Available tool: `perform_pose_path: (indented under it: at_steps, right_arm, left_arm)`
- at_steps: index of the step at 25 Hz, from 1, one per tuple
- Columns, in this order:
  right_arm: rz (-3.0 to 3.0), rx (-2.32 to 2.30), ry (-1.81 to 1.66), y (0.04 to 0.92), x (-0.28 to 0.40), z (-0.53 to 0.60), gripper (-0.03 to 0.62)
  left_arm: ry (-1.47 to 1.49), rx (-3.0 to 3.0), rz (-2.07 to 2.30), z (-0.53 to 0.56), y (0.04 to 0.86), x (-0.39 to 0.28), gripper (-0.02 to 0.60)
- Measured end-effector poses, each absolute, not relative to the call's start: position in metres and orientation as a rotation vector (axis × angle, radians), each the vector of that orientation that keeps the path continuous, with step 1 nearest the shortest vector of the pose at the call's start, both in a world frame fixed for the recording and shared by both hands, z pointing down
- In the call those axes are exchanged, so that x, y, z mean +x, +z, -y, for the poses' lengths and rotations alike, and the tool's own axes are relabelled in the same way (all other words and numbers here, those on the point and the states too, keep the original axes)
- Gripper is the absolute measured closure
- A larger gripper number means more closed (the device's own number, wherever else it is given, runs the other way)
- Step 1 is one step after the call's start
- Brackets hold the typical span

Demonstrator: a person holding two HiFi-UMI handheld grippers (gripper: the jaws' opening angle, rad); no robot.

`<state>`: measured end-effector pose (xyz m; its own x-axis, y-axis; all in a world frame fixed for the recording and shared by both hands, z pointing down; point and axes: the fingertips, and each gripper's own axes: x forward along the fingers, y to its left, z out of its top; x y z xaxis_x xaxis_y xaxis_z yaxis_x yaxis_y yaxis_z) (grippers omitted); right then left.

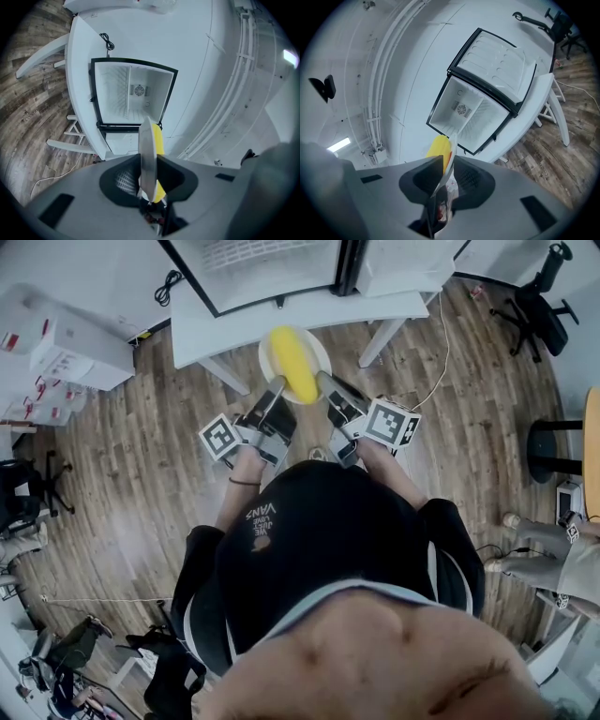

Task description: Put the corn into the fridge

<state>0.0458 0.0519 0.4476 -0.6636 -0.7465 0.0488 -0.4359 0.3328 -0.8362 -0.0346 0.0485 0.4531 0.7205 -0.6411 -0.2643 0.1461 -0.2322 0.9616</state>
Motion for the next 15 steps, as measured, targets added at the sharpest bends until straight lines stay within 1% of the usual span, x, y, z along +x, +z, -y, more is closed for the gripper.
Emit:
perform_pose_path:
  at_steps: [15]
  right_arm:
    - [-2.317, -0.966, -1.296, 0.454, 0.070, 0.002, 0.533]
  left_arm:
    - [-0.816, 1.625, 0.478, -0.001, 0.462, -0.011, 0.499]
